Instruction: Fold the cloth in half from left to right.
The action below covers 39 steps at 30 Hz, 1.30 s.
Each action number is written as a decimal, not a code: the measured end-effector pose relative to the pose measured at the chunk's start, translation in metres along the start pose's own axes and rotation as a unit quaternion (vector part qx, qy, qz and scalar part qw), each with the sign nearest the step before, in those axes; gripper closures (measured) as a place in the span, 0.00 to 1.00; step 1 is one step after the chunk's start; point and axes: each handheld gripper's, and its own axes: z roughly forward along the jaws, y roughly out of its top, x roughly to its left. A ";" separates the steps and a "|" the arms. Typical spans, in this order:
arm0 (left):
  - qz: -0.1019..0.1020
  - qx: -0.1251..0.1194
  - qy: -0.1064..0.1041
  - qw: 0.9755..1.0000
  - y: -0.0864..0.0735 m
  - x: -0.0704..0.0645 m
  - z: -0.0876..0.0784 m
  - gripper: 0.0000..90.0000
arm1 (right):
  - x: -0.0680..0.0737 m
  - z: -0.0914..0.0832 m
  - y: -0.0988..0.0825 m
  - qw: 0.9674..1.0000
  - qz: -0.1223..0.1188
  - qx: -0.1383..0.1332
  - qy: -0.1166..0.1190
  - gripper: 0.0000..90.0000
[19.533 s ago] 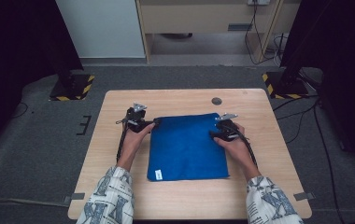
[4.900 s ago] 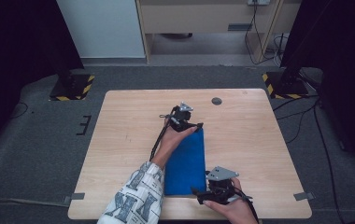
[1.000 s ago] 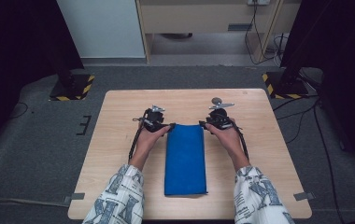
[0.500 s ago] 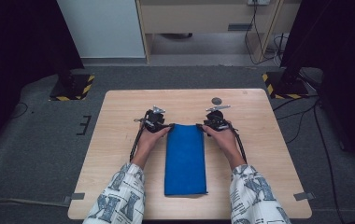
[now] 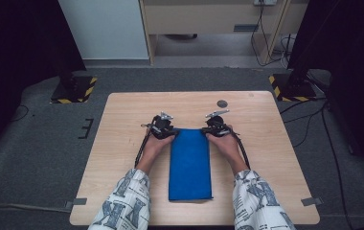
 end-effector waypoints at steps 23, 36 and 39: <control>0.018 -0.045 -0.006 0.999 0.018 -0.016 -0.033 0.96 | 0.009 -0.038 0.014 0.998 -0.008 -0.058 0.012 0.95; 0.021 -0.076 0.001 0.997 0.031 -0.016 -0.051 0.96 | 0.013 -0.052 0.033 0.996 -0.024 -0.081 0.006 0.95; 0.023 -0.088 0.007 0.996 0.035 -0.015 -0.058 0.96 | 0.014 -0.055 0.036 0.996 -0.024 -0.087 0.007 0.95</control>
